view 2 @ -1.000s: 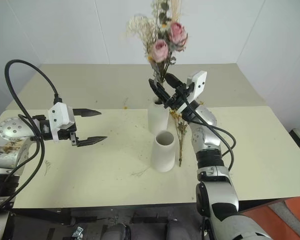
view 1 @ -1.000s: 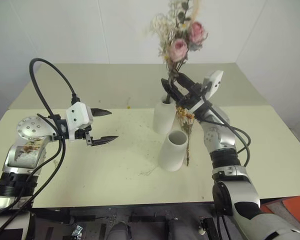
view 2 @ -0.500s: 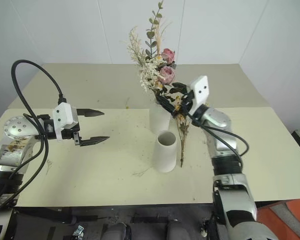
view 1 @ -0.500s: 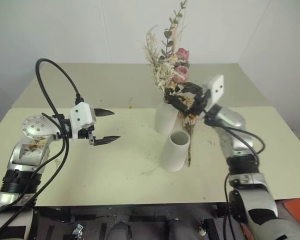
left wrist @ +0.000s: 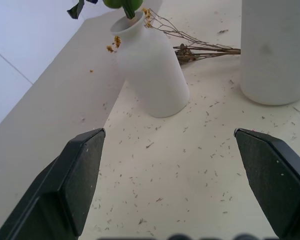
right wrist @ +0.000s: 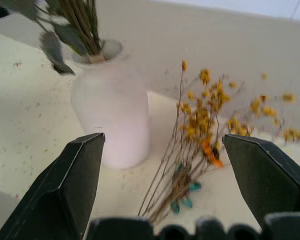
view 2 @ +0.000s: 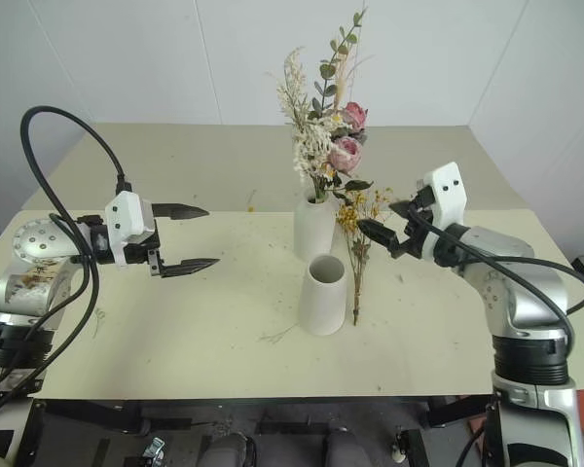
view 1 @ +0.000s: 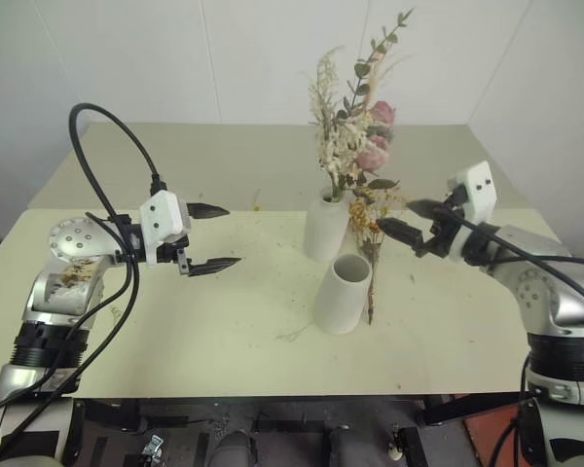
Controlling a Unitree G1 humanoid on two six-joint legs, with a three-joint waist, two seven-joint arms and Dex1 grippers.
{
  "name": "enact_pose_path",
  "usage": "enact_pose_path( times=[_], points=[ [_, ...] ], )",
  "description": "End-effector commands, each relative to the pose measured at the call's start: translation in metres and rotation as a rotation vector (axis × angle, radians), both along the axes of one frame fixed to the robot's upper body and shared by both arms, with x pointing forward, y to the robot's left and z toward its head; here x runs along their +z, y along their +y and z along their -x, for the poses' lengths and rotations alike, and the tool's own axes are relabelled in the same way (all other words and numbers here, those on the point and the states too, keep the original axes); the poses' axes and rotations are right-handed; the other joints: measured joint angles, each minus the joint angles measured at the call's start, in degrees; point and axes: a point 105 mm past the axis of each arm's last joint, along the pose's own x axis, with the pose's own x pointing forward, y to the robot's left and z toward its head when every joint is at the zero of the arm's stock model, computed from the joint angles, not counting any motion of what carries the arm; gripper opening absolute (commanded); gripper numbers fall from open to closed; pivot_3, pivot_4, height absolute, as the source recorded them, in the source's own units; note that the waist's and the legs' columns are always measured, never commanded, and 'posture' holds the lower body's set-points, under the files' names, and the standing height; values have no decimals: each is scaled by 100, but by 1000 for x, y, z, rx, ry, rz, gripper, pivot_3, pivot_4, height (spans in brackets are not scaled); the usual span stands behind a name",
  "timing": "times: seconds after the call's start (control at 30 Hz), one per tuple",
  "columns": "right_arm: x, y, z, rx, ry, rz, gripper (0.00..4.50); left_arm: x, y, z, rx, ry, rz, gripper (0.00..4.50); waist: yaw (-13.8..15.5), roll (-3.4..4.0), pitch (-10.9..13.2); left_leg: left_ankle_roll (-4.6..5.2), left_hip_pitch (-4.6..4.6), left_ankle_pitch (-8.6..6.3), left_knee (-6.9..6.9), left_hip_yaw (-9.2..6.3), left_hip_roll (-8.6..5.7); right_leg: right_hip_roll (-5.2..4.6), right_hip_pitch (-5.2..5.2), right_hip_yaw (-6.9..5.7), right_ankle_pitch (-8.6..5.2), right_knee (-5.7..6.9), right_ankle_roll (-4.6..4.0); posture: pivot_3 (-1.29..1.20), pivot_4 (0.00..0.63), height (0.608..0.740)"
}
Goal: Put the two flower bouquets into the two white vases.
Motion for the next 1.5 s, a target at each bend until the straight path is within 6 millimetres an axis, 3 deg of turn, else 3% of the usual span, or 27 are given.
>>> enact_pose_path(
  times=[0.03, 0.27, 0.57, 0.7, 1.03, 1.07, 1.17, 1.27, 1.37, 1.4, 1.5],
  points=[
    [-4, -9, 3, -91, 103, 32, 4465, 7, -7, 1, -30, -34, 5, 4500, -1, 0, 0, 0, 1, 0, -1, 0, 0, 0, 0, 0, 0, 0, 0, 0, 150, 740],
    [-33, -2, -1, -147, 314, 44, 4465, 6, -13, -2, -40, -32, 2, 4500, -10, 0, 0, 0, -1, 0, 0, -1, -1, 1, 0, 1, 0, 0, 0, 0, 150, 740],
    [-56, 17, -12, -125, 376, 34, 4465, 8, -18, 2, -59, -39, 5, 4500, -9, 0, 0, 0, -3, 0, 0, -1, -1, 1, -1, 0, 0, -2, 1, 0, 150, 740],
    [-62, 21, -17, -118, 388, 31, 3559, 6, -19, 5, -64, -36, 3, 4500, -10, 0, 0, 0, -3, 0, 0, -2, -1, 1, -1, -1, 0, -3, 1, 0, 150, 740],
    [-70, 25, -31, -131, 409, -10, 19, 4, -20, 6, -68, -28, -6, 4500, -14, 0, 0, 0, -3, 0, 0, -1, 0, 1, -1, -1, 0, -2, 1, 0, 150, 740],
    [-70, 22, -31, -148, 402, -5, 19, 4, -20, 6, -68, -28, -6, 4500, -14, 0, 0, 0, -3, 0, 0, -1, -1, 1, -1, -1, 0, -3, 1, 0, 150, 740],
    [-62, 6, -33, -228, 358, -27, 19, 3, -19, 7, -65, -28, -8, 4500, -12, 0, 0, 0, -3, 0, 0, -1, -1, 1, 0, -1, 0, -2, 1, 0, 150, 740],
    [-40, -19, -39, -354, 175, -60, 19, 3, -16, 7, -58, -27, -12, 4500, 13, 0, 0, 0, -3, 0, 0, -2, -1, 1, 0, -3, 0, -3, 1, 0, 150, 740],
    [-9, -44, -39, -507, -66, -150, 19, 2, -14, 7, -55, -26, -14, 4500, 7, 0, 0, 0, -7, 0, -1, -2, -1, 1, -2, -2, 0, -6, 2, 0, 150, 740],
    [7, -52, -37, -577, -225, -174, 19, 3, -13, 7, -55, -26, -15, 4500, 5, 0, 0, 0, -7, 0, -1, -2, -1, 1, -2, -2, 0, -4, 2, 0, 150, 740],
    [44, -65, -14, -669, -549, -235, 19, 4, -13, 6, -56, -28, -17, 4500, -8, 0, 0, 0, -4, 0, -4, -2, -1, 1, -4, -1, 0, -1, 2, 0, 150, 740]
  ],
)
